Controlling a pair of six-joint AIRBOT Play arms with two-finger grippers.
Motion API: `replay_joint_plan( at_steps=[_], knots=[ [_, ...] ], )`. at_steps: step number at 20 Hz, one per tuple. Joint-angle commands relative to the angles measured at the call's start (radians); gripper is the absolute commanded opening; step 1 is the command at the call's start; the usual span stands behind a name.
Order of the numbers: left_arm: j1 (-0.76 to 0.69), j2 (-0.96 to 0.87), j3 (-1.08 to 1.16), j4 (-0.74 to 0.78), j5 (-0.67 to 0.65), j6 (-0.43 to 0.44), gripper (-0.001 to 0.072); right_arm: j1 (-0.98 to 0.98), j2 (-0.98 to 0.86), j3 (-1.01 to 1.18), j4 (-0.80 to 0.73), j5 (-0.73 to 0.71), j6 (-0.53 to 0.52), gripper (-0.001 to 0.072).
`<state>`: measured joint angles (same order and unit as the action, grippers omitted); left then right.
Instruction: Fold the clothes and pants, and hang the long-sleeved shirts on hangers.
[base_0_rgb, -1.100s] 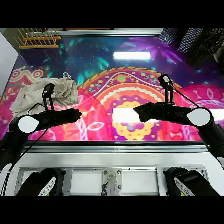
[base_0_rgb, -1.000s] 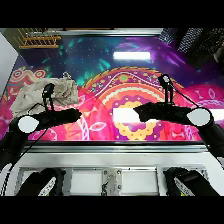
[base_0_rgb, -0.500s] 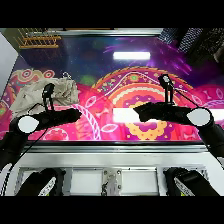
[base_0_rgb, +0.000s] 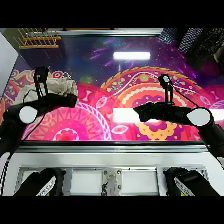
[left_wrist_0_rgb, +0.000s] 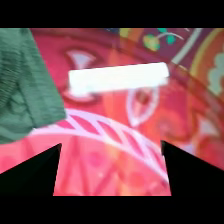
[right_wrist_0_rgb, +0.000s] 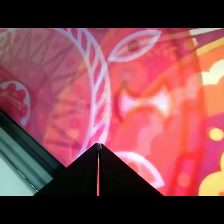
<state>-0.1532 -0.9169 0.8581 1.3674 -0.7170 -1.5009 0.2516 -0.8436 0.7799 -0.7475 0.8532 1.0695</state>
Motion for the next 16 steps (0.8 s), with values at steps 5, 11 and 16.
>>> replay_joint_plan(
  at_steps=[5,11,16],
  knots=[
    [0.104,-0.494,0.299,0.210,0.010,0.005,0.0703,-0.001,0.000,0.001,0.000,0.000,0.000,0.0022],
    [0.093,-0.753,0.435,0.213,-0.012,0.004,0.0703,-0.001,0.000,0.001,0.000,0.000,0.000,0.0022],
    [0.095,-0.824,0.517,0.250,-0.034,-0.013,0.0703,-0.001,0.000,0.001,0.000,0.000,0.000,0.0022]
  ],
)
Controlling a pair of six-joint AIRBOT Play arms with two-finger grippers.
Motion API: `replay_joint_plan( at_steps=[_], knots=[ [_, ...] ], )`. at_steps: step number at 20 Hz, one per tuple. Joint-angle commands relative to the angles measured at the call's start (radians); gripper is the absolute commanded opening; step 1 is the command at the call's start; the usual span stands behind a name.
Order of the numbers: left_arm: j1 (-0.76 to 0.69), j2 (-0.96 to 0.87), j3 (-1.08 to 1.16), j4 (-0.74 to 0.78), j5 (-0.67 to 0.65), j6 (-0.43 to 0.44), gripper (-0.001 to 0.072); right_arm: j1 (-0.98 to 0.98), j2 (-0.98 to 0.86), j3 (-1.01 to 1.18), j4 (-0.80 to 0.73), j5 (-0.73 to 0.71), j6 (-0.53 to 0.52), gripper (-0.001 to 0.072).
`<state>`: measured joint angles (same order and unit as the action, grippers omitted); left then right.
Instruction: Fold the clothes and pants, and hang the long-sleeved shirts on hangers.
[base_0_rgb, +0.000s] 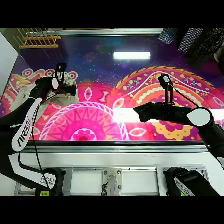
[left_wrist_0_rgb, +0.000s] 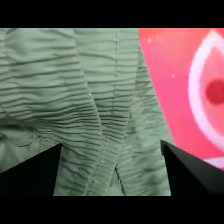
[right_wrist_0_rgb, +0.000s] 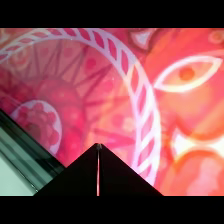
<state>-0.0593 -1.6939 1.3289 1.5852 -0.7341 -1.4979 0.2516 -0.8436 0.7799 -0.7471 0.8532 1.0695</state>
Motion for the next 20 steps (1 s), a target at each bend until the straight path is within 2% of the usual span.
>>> replay_joint_plan(
  at_steps=[1,7,9,10,11,14,16,18,20],
  knots=[
    [0.001,-0.047,0.051,0.055,-0.018,-0.030,0.0703,-0.001,0.000,0.001,0.000,0.000,0.000,0.0022],
    [0.001,-0.047,0.050,0.158,-0.069,-0.079,0.0699,-0.001,0.000,0.001,0.000,0.000,0.000,0.0022],
    [0.001,-0.047,0.050,0.177,-0.097,-0.101,0.0446,-0.001,0.000,0.001,0.012,-0.014,0.000,0.0021],
    [0.001,-0.047,0.050,0.175,-0.107,-0.101,0.0267,-0.001,0.000,0.001,0.024,-0.015,0.000,0.0021],
    [0.001,-0.046,0.051,0.174,-0.118,-0.101,0.0022,-0.001,0.000,0.001,0.046,-0.014,0.000,0.0021],
    [-0.026,-0.004,0.051,0.164,-0.119,-0.108,0.0003,-0.001,0.000,0.001,0.098,0.004,0.000,0.0021],
    [-0.085,0.069,0.051,0.164,-0.089,-0.107,0.0003,-0.008,0.002,0.004,0.079,-0.015,0.000,0.0017],
    [-0.177,0.153,0.051,0.083,-0.078,-0.106,0.0003,-0.063,0.016,0.027,0.013,-0.069,0.005,0.0017],
    [-0.294,0.221,0.050,-0.056,-0.077,-0.104,0.0003,-0.156,0.035,0.060,-0.058,-0.095,0.068,0.0016]
  ],
)
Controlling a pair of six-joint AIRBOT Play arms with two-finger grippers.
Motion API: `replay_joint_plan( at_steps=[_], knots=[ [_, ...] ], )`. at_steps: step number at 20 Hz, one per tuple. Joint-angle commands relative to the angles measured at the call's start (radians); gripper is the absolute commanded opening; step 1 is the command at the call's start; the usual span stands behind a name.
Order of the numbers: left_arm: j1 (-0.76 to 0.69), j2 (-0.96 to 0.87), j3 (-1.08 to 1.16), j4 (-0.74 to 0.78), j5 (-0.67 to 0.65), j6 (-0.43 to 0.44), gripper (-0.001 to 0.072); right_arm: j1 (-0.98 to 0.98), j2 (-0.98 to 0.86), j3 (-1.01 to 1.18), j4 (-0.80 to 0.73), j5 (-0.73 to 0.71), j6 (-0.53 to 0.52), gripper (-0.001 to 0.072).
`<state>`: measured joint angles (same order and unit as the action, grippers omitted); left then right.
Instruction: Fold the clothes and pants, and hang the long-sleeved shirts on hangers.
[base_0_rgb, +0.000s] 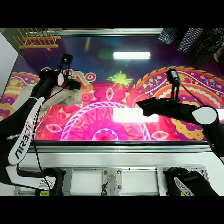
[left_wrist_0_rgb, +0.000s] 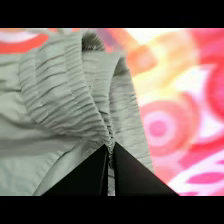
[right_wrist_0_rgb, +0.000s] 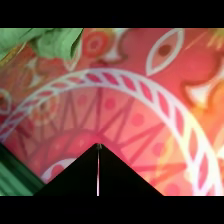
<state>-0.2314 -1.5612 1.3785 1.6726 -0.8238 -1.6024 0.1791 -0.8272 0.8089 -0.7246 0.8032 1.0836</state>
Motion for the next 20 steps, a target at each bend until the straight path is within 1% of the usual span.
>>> replay_joint_plan(
  at_steps=[1,2,4,6,7,8,9,10,12,13,14,18,20],
  knots=[
    [-0.193,0.112,0.001,-0.211,0.019,0.000,0.0004,-0.140,0.030,0.044,-0.115,-0.043,0.096,0.0017],
    [-0.265,0.125,0.001,-0.260,0.035,0.000,0.0003,-0.193,0.043,0.049,-0.132,-0.043,0.129,0.0017],
    [-0.428,0.127,0.001,-0.314,0.104,-0.001,0.0003,-0.296,0.071,0.049,-0.133,-0.037,0.141,0.0017],
    [-0.560,0.109,0.001,-0.311,0.188,-0.002,0.0003,-0.379,0.097,0.049,-0.133,-0.018,0.140,0.0017],
    [-0.607,0.097,0.001,-0.303,0.230,-0.002,0.0025,-0.414,0.108,0.049,-0.133,-0.004,0.140,0.0017],
    [-0.628,0.089,0.001,-0.303,0.254,-0.003,0.0306,-0.441,0.116,0.049,-0.136,0.011,0.140,0.0017],
    [-0.623,0.090,0.002,-0.304,0.247,-0.019,0.0526,-0.465,0.122,0.049,-0.140,0.029,0.140,0.0016],
    [-0.593,0.099,0.003,-0.303,0.207,-0.054,0.0559,-0.484,0.127,0.049,-0.144,0.048,0.140,0.0017],
    [-0.468,0.127,0.003,-0.304,0.056,-0.114,0.0559,-0.505,0.136,0.049,-0.156,0.088,0.140,0.0017],
    [-0.381,0.146,-0.013,-0.304,-0.016,-0.149,0.0559,-0.504,0.137,0.049,-0.163,0.103,0.140,0.0017],
    [-0.291,0.175,-0.060,-0.307,-0.048,-0.186,0.0559,-0.502,0.138,0.049,-0.163,0.115,0.140,0.0017],
    [0.045,0.330,-0.372,-0.315,-0.047,-0.270,0.0560,-0.502,0.137,0.048,-0.163,0.142,0.140,0.0017],
    [0.192,0.381,-0.521,-0.332,-0.034,-0.285,0.0559,-0.502,0.137,0.048,-0.162,0.142,0.140,0.0016]
  ],
)
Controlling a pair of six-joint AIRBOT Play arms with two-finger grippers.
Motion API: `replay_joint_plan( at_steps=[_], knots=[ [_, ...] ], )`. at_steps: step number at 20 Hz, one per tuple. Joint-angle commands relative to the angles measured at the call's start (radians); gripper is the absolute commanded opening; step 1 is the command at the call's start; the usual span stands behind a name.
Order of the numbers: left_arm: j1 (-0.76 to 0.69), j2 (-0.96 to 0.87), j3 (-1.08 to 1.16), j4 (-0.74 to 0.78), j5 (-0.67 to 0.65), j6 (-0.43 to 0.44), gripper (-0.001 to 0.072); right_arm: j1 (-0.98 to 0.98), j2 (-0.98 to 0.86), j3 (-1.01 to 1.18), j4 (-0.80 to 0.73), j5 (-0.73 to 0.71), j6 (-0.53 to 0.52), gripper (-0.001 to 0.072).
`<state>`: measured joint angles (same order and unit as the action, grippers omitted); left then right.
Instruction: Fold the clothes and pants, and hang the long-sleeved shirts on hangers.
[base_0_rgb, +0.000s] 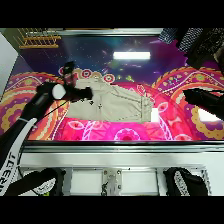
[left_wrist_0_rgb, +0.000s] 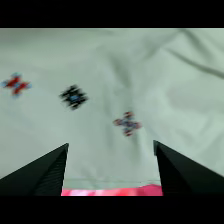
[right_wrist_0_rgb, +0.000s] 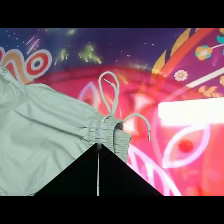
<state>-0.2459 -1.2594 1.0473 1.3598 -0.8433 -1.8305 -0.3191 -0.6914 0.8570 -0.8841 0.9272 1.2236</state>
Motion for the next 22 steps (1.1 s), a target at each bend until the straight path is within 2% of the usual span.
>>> replay_joint_plan(
  at_steps=[1,3,5,6,14,15,16,17,18,19,20,21,22],
  knots=[
    [0.271,0.090,-0.248,-0.060,-0.002,-0.055,0.0559,-0.003,0.001,0.000,-0.003,0.018,0.000,0.0017],
    [0.382,0.082,-0.332,-0.194,0.024,-0.014,0.0559,-0.003,0.001,0.000,-0.003,0.018,0.000,0.0017],
    [0.437,0.044,-0.380,-0.337,0.064,0.101,0.0559,-0.003,0.002,0.000,-0.002,0.018,0.001,0.0017],
    [0.448,0.018,-0.385,-0.373,0.079,0.122,0.0559,-0.003,0.002,0.000,-0.002,0.019,0.001,0.0017],
    [0.344,-0.211,-0.238,-0.393,0.101,0.121,0.0555,-0.003,0.001,0.000,0.001,0.052,0.001,0.0016],
    [0.331,-0.225,-0.218,-0.393,0.103,0.121,0.0411,-0.003,0.001,0.000,0.001,0.064,0.001,0.0017],
    [0.322,-0.234,-0.198,-0.393,0.106,0.121,0.0207,-0.003,0.001,-0.002,0.001,0.080,0.001,0.0017],
    [0.316,-0.236,-0.179,-0.392,0.106,0.121,0.0034,-0.003,0.001,-0.011,0.001,0.089,0.014,0.0017],
    [0.316,-0.233,-0.157,-0.391,0.102,0.122,0.0003,-0.003,0.000,-0.030,0.001,0.092,0.038,0.0022],
    [0.316,-0.227,-0.141,-0.391,0.094,0.122,0.0003,-0.003,-0.007,-0.058,0.001,0.102,0.050,0.0068],
    [0.316,-0.212,-0.132,-0.390,0.092,0.135,0.0003,-0.003,-0.020,-0.091,0.002,0.115,0.050,0.0283],
    [0.316,-0.194,-0.132,-0.389,0.095,0.150,0.0004,-0.003,-0.038,-0.132,0.004,0.121,0.050,0.0440],
    [0.316,-0.176,-0.132,-0.383,0.093,0.164,0.0003,-0.001,-0.067,-0.179,0.014,0.121,0.050,0.0441]
  ],
)
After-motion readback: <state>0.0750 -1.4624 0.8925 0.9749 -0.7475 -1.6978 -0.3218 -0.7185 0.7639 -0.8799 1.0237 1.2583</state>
